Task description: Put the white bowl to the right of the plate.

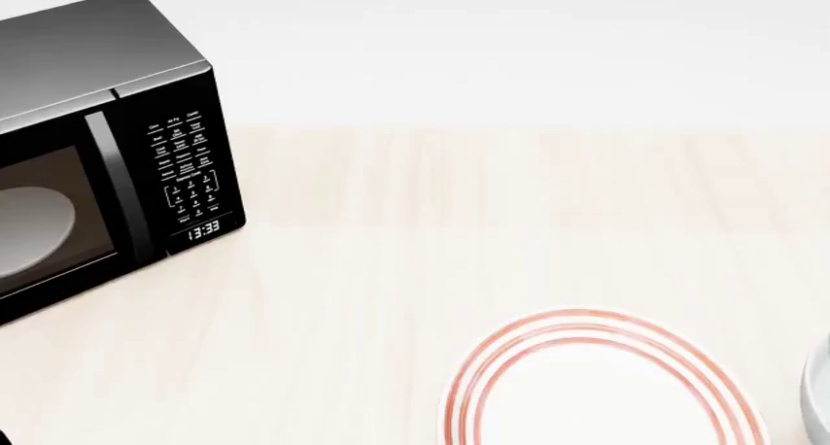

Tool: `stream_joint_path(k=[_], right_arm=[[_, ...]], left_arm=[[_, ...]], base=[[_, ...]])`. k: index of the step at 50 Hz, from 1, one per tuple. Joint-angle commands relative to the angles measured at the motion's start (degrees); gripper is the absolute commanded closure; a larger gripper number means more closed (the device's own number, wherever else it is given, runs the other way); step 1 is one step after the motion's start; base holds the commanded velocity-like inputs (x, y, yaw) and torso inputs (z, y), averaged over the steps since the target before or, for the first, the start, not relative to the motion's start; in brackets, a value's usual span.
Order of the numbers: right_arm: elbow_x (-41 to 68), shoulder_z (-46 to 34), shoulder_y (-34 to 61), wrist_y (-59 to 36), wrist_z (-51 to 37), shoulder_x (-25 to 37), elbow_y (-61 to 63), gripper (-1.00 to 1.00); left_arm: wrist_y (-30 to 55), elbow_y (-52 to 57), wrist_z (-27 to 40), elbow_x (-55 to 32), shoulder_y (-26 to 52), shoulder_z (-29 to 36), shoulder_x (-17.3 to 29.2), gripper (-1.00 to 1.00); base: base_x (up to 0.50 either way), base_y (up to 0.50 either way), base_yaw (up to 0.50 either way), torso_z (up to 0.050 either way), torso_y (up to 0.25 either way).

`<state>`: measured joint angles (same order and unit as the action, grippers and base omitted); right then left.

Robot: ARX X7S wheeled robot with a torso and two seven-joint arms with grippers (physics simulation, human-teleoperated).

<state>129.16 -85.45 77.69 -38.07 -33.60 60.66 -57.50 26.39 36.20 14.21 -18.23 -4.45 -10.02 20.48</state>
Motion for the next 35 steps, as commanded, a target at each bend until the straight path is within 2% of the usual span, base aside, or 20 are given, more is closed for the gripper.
stream_joint_path(k=[1, 7, 8, 15, 22, 28, 35], right_arm=[[-0.6, 1.6, -0.1, 1.0, 1.2, -0.4, -0.7, 1.0], [-0.9, 1.5, -0.2, 1.0, 2.6, -1.4, -2.3, 1.0], [-0.9, 1.5, -0.2, 0.9, 2.6, -1.5, -2.4, -1.0], [-1.5, 1.6, -0.2, 2.1, 1.8, -1.0, -1.1, -1.0], [-3.9, 1.8, 0.3, 7.1, -2.7, 2.2, 7.1, -1.0], [-8.9, 3.2, 3.1, 15.3, -13.5, 9.2, 23.4, -1.0], [-18.3, 6.1, 10.1, 18.7, -27.7, 16.4, 43.7, -1.0]], left_arm=[[-0.1, 0.0, 0.2, 0.0, 0.0, 0.3, 0.1, -1.0], [-0.2, -0.3, 0.3, 0.1, 0.2, 0.6, 0.2, -1.0], [-0.2, -0.3, 0.4, 0.1, 0.1, 0.6, 0.2, -1.0], [-0.2, 0.1, 0.5, -0.1, -0.1, 0.4, 0.3, -1.0], [-0.1, 0.5, 0.7, -0.2, -0.4, 0.5, 0.5, -1.0], [0.0, 0.4, 0.8, -0.2, -0.2, 0.7, 0.6, -1.0], [-0.3, 0.5, 0.8, -0.4, -0.4, 0.6, 0.7, -1.0]], base=[[0.0, 0.0, 0.0, 0.0, 0.0], [0.0, 0.0, 0.0, 0.0, 0.0], [0.0, 0.0, 0.0, 0.0, 0.0], [0.0, 0.0, 0.0, 0.0, 0.0], [0.0, 0.0, 0.0, 0.0, 0.001], [0.0, 0.0, 0.0, 0.0, 0.0], [0.0, 0.0, 0.0, 0.0, 0.0]])
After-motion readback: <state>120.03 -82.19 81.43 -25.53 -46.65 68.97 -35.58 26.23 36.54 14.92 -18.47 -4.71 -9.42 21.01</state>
